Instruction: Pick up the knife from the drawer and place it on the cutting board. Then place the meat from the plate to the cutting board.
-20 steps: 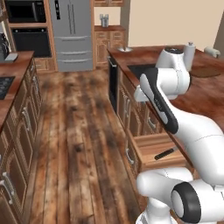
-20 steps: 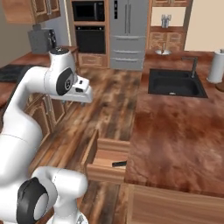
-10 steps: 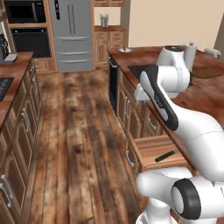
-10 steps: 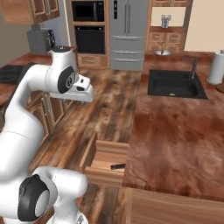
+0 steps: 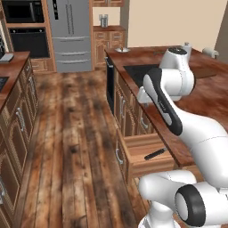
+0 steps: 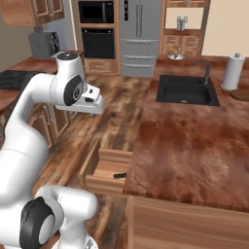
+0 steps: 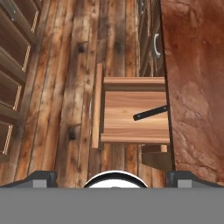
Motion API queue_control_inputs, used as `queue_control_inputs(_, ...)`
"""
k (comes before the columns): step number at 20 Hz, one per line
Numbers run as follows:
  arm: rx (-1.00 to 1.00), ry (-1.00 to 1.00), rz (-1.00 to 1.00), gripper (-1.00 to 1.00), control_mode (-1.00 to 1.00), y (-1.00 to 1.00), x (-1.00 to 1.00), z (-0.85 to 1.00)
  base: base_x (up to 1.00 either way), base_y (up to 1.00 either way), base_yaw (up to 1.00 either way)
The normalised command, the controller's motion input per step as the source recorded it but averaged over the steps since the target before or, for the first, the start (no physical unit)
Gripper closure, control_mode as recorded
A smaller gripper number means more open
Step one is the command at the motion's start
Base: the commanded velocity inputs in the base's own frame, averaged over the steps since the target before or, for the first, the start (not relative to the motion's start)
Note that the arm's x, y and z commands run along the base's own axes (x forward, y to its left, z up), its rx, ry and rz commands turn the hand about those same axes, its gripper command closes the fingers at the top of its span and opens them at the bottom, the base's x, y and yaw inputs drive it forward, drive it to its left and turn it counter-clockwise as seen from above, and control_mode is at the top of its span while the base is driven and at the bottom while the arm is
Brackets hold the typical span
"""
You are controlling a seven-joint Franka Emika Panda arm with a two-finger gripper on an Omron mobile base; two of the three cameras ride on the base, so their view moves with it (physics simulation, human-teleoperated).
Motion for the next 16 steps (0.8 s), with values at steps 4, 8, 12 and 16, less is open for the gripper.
queue_control_inputs(4,0.00,0.00,0.00,-1.00,1.00,0.00,0.00,0.00,0.00,-0.19,0.00)
queue_control_inputs(8,0.00,0.00,0.00,-1.00,-1.00,0.00,0.00,-0.02,0.00,0.00,0.00)
queue_control_inputs(12,0.00,0.00,0.00,-1.00,-1.00,0.00,0.00,-0.19,0.00,0.00,0.00)
queue_control_inputs(16,0.00,0.00,0.00,-1.00,-1.00,0.00,0.00,-0.43,0.00,0.00,0.00)
